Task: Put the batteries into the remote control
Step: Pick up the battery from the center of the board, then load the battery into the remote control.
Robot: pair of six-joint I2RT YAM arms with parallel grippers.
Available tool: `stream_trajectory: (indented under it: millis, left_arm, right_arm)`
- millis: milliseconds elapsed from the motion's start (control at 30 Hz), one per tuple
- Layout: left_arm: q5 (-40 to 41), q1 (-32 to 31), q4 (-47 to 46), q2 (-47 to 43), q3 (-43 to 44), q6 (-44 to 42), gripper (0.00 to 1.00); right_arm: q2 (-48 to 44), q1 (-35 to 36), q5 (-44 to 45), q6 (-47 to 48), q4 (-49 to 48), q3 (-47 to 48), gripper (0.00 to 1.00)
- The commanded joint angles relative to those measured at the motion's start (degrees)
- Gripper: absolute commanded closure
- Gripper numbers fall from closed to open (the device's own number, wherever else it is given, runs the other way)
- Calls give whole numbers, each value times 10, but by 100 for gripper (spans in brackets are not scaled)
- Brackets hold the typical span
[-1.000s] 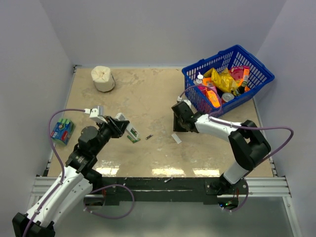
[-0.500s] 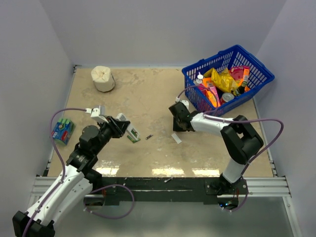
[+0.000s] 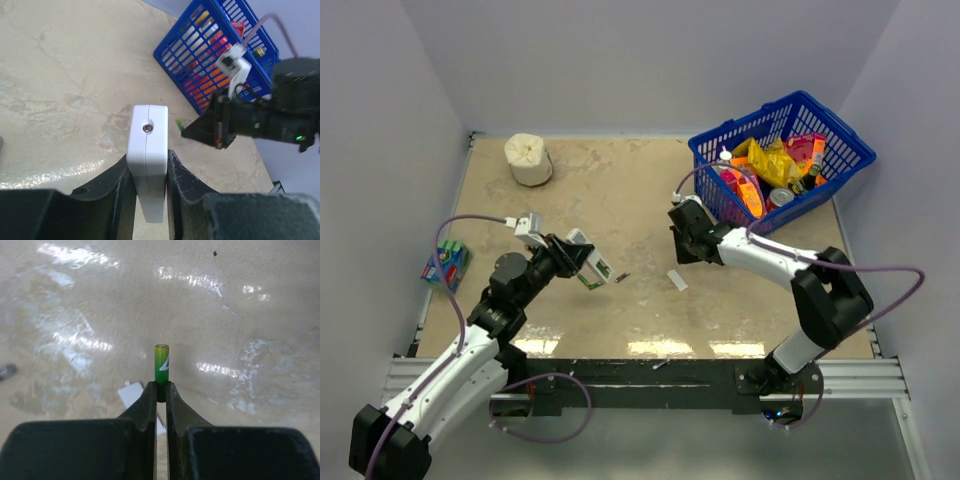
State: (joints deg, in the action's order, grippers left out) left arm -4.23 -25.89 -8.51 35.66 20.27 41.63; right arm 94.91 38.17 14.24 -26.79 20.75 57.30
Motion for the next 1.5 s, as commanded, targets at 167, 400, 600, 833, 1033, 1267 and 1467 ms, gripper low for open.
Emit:
stream_trajectory:
  millis: [167, 400, 600, 833, 1033, 1267, 1467]
  left_arm:
    - [-107, 5, -314, 117, -42, 92, 100]
    - [-139, 8, -429, 200, -38, 151, 100]
    - [-147, 8, -462, 230, -23, 176, 100]
    - [-151, 8, -485, 255, -28, 224, 100]
    - [-149, 8, -493, 259, -27, 239, 100]
    - [-151, 8, -504, 269, -26, 253, 100]
    - [-154, 8, -513, 275, -26, 262, 100]
  right_arm:
    - [-148, 8, -159, 178, 132, 151, 100]
    - [-156, 80, -221, 204, 201, 241, 100]
    - [-130, 116, -243, 212, 239, 280, 100]
    - [-95, 118, -236, 227, 287, 309, 100]
    - [-81, 119, -247, 229, 290, 317, 100]
    - [-67, 119, -249, 234, 301, 326, 100]
    - [-54, 122, -256, 235, 308, 335, 100]
